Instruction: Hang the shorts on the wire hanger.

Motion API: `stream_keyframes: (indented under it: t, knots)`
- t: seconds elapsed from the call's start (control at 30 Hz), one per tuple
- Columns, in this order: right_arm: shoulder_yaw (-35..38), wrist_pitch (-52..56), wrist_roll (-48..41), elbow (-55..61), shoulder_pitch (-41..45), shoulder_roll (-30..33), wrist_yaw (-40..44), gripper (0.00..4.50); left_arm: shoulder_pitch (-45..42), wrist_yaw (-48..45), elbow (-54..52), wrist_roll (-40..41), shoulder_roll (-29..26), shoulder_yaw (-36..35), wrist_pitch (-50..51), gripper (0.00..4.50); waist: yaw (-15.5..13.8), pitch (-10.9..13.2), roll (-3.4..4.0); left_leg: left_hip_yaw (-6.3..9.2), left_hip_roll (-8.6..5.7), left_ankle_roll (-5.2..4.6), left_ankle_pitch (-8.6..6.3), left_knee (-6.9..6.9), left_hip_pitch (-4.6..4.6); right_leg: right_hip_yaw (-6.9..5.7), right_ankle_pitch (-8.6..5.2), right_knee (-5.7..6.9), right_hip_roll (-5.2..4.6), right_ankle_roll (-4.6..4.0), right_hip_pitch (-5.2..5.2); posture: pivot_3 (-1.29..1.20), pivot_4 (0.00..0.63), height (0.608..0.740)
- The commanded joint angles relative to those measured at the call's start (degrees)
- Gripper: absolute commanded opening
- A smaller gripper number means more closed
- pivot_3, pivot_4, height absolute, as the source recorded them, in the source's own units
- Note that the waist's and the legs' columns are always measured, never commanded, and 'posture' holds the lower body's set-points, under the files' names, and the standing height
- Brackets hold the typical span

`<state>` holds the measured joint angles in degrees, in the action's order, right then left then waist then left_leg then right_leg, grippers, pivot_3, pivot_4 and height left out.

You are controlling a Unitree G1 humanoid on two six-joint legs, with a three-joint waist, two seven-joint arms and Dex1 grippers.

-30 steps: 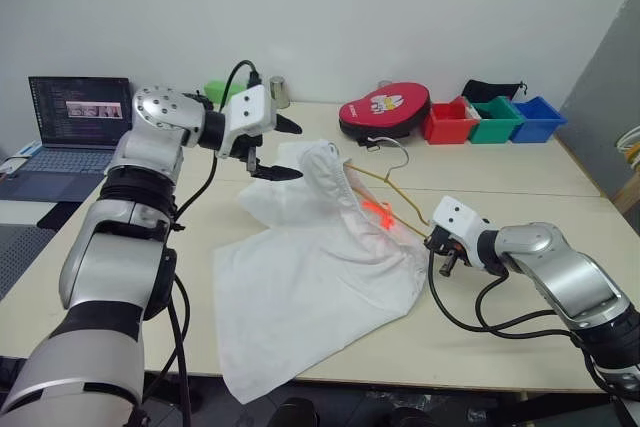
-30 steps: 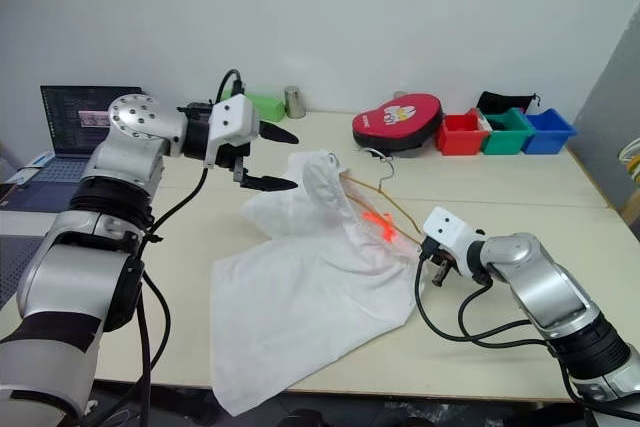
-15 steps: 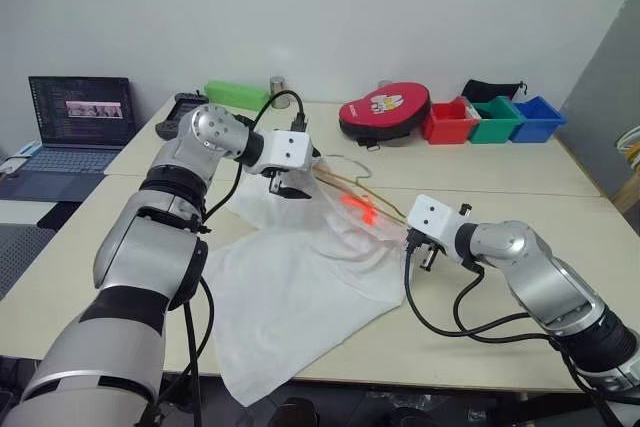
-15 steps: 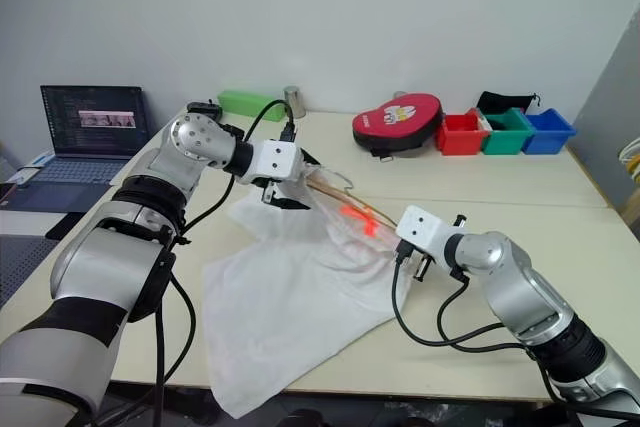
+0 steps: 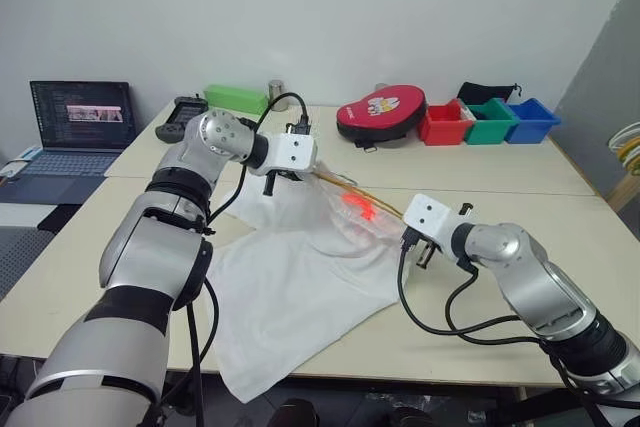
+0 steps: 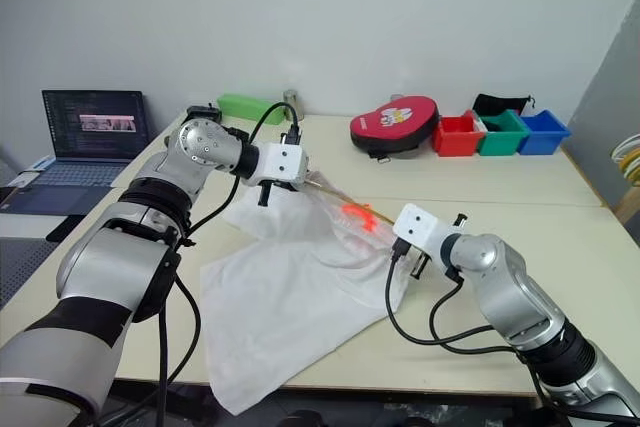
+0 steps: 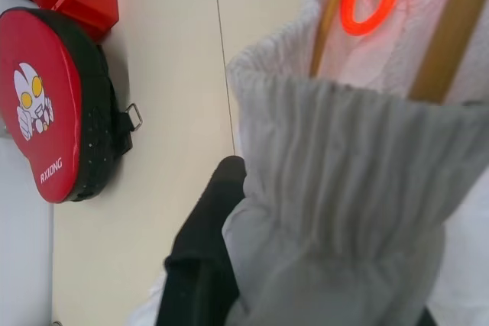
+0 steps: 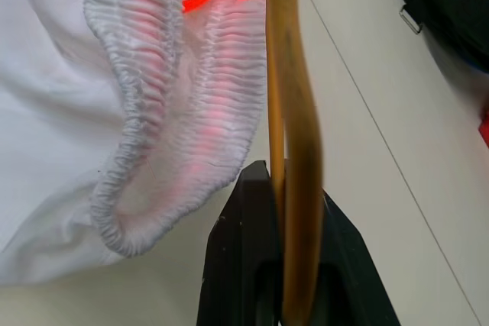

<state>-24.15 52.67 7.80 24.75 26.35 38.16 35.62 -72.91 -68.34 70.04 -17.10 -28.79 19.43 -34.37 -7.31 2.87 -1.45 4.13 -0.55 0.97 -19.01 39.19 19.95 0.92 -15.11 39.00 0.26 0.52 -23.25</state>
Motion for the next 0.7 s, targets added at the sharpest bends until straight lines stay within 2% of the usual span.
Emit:
stream_keyframes:
  t: [0.03, 0.13, 0.37, 0.43, 0.57, 0.7]
  knots:
    - [-0.1, -2.6, 0.5, 3.0, 1.8, 0.5, 1.1, 0.00, -1.5, 1.1, -0.9, 0.6, 0.5, -1.2, -0.7, 0.13, 0.1, 0.0, 0.00, 0.00, 0.01, 0.00, 0.00, 0.00, 0.00, 0.00, 0.01, 0.00, 0.02, -0.01, 0.00, 0.19, 0.000, 0.740]
    - [-0.1, -3.1, 0.8, 2.8, 1.9, 0.8, 1.6, 0.00, -1.6, 1.1, -0.9, 0.3, 0.6, -1.5, -0.9, 0.02, 0.1, 0.0, -0.01, 0.00, 0.02, 0.00, 0.01, 0.00, 0.00, 0.01, 0.01, -0.01, 0.02, -0.02, 0.00, 0.19, 0.000, 0.740]
    - [1.6, -2.2, -0.6, 5.2, 1.0, 3.5, 5.5, 1.63, 0.0, 1.5, -1.8, -0.7, -0.2, -0.9, -1.3, 0.00, 0.1, 0.0, -0.01, 0.00, 0.02, -0.01, 0.01, 0.00, -0.01, 0.01, 0.01, 0.00, 0.03, -0.02, 0.00, 0.19, 0.000, 0.740]
    - [3.1, -1.7, -1.7, 7.3, -0.5, 6.7, 7.8, 2.16, 1.1, 2.3, -2.2, -1.2, -1.0, -0.6, -2.1, 0.00, 0.1, 0.0, 0.00, 0.00, 0.02, -0.01, 0.01, 0.01, -0.01, 0.02, 0.01, -0.01, 0.03, -0.02, 0.00, 0.18, 0.000, 0.740]
    - [7.0, 0.6, -4.7, 9.9, -2.3, 10.1, 10.6, 3.16, 3.9, 2.2, -3.6, -0.3, -1.2, -1.2, -2.0, 0.00, 0.1, 0.0, -0.02, 0.00, 0.01, -0.01, 0.01, 0.01, -0.01, 0.03, 0.01, -0.02, 0.01, -0.02, 0.01, 0.18, 0.000, 0.740]
    - [13.2, 5.2, -9.4, 10.8, -3.0, 10.6, 12.1, 4.29, 7.8, 1.2, -7.0, 1.3, -1.2, -1.8, -1.4, 0.00, 0.1, 0.0, -0.03, -0.01, 0.05, -0.02, 0.01, 0.08, -0.04, 0.03, 0.04, 0.03, 0.04, -0.08, 0.03, 0.18, 0.000, 0.740]
